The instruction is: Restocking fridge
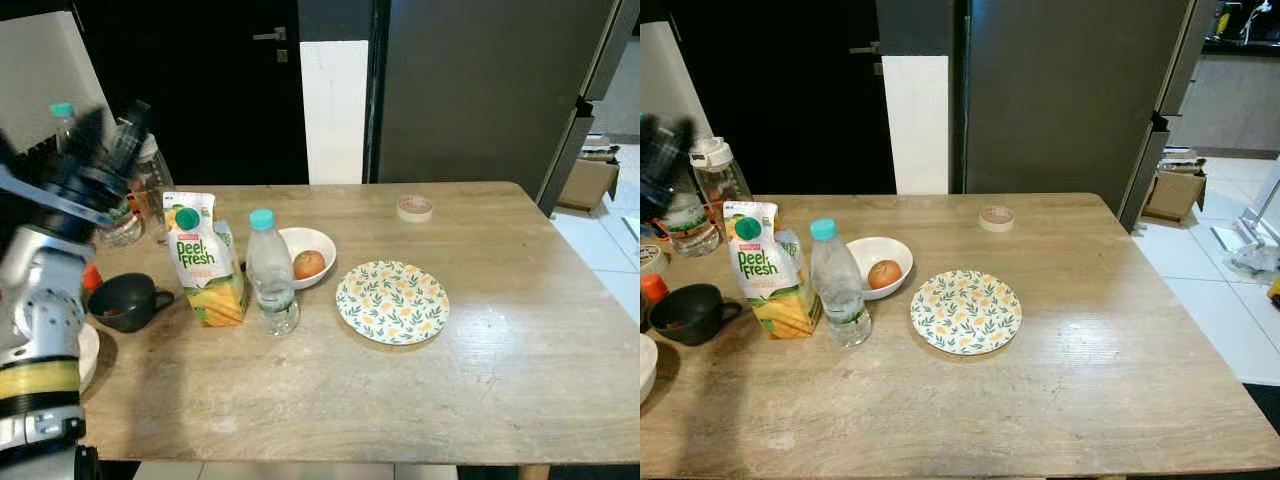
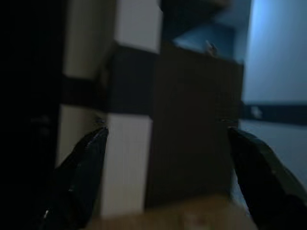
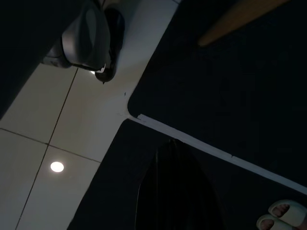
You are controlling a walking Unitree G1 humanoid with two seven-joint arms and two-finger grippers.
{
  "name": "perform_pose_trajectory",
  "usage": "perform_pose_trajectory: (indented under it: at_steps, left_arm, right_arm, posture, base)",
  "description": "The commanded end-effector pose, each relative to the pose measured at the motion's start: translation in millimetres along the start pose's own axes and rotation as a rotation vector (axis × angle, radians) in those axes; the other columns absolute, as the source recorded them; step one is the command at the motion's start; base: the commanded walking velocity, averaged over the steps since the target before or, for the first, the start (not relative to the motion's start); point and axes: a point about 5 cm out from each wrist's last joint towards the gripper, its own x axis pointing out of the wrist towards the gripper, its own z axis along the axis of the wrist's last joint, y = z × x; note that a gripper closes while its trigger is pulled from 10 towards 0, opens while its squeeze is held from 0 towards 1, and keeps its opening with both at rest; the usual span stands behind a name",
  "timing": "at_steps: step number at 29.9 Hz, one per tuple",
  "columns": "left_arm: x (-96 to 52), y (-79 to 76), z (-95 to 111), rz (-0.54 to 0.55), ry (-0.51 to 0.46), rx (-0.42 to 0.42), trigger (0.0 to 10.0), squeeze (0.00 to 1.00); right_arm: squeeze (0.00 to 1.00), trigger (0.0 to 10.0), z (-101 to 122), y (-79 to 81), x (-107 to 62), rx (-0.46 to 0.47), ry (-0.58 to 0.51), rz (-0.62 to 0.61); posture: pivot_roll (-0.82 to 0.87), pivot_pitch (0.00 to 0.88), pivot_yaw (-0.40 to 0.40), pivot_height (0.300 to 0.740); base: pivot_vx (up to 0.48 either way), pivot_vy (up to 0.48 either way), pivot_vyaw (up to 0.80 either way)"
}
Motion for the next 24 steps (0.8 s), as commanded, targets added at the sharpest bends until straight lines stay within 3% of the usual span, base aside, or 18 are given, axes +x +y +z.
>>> perform_pose_trajectory:
  at_steps: [1, 6, 16, 17, 18, 24]
  left_arm:
    - [0.1, -14.2, -12.6, -0.095, 0.080, -0.015, 10.0, 1.00]
    - [-6.3, -19.8, -36.3, -0.097, 0.239, 0.011, 10.0, 1.00]
    - [6.1, -42.1, -62.6, -0.136, 0.367, 0.054, 10.0, 1.00]
    - [7.1, -42.7, -64.2, -0.137, 0.381, 0.071, 10.0, 0.56]
    - [8.3, -44.3, -65.8, -0.140, 0.385, 0.067, 10.0, 0.00]
    - [10.3, -48.8, -72.0, -0.133, 0.396, 0.055, 10.0, 0.00]
  right_arm:
    - [0.00, 10.0, -1.3, 3.6, 0.4, 0.005, 0.002, 0.009]
    - [0.00, 10.0, -2.3, 3.7, 0.3, 0.006, 0.004, 0.007]
    - [0.00, 10.0, -1.5, 2.5, 0.2, 0.003, 0.002, 0.004]
    - [0.00, 10.0, -1.3, 2.4, 0.2, 0.003, 0.002, 0.004]
    - [0.00, 10.0, -1.0, 2.4, 0.2, 0.004, 0.001, 0.004]
    - [0.00, 10.0, -0.5, 4.1, 0.5, 0.007, 0.000, 0.007]
  posture:
    - [-0.08, 0.005, 0.035, 0.740]
    - [-0.08, 0.000, 0.035, 0.740]
    - [-0.08, 0.000, 0.038, 0.740]
    - [-0.08, 0.000, 0.038, 0.740]
    - [-0.08, 0.000, 0.038, 0.740]
    - [-0.09, 0.000, 0.043, 0.740]
  base:
    - [0.000, 0.000, 0.00]
    - [0.000, 0.000, 0.00]
    - [0.000, 0.000, 0.00]
    - [0.000, 0.000, 0.00]
    - [0.000, 0.000, 0.00]
    - [0.000, 0.000, 0.00]
